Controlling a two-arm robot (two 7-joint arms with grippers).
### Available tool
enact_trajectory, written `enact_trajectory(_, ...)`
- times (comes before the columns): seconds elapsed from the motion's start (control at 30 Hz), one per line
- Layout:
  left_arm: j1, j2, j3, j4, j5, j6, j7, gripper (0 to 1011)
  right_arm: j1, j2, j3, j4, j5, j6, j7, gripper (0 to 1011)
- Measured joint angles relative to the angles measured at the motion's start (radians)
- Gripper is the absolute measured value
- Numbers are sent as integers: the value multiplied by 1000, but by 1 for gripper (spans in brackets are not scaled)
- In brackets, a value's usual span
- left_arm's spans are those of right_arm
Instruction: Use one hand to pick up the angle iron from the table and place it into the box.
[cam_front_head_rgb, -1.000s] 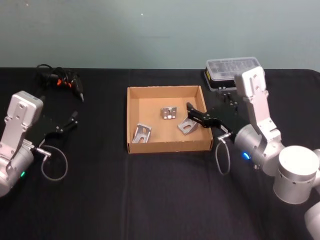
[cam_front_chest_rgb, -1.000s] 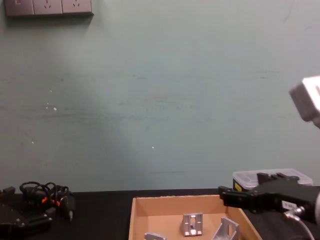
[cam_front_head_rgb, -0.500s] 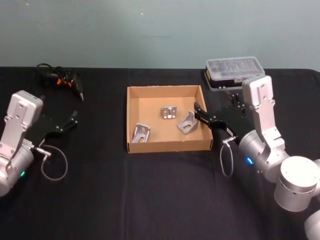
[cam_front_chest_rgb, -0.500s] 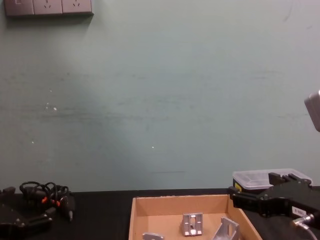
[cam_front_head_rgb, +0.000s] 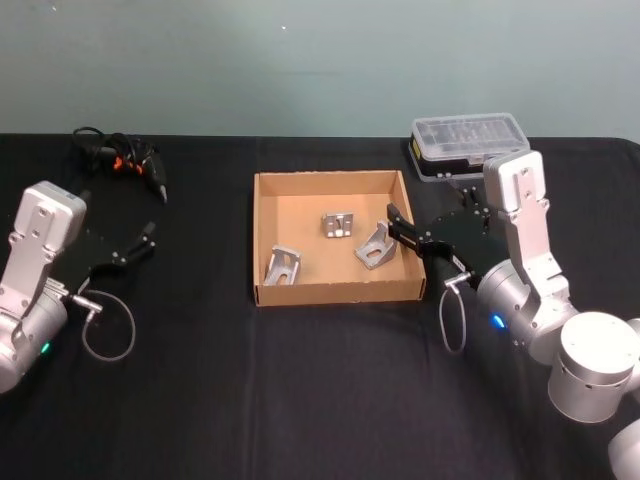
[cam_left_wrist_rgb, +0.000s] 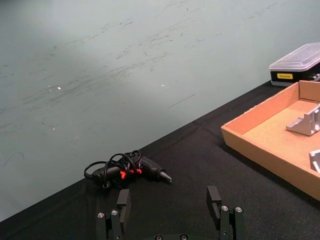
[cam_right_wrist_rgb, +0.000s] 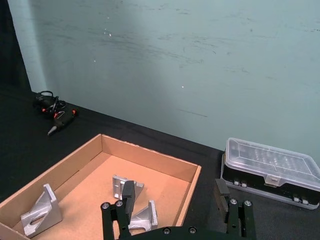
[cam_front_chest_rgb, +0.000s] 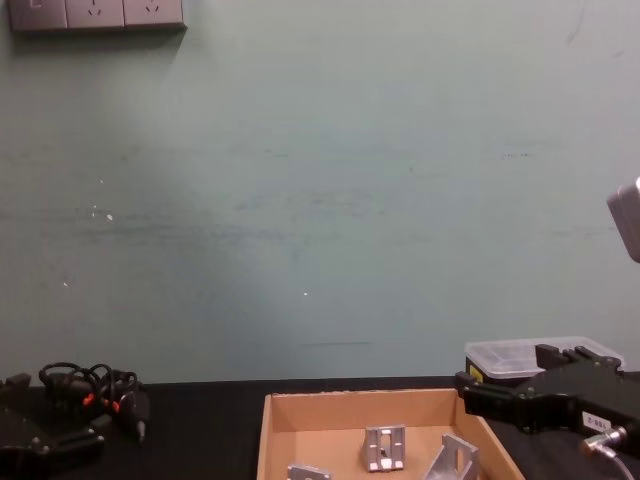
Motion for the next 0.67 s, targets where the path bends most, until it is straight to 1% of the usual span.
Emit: enact_trajectory(0.67, 0, 0, 0, 0, 0, 0, 0, 1000, 1, 0, -1, -1, 2, 2, 0, 1003)
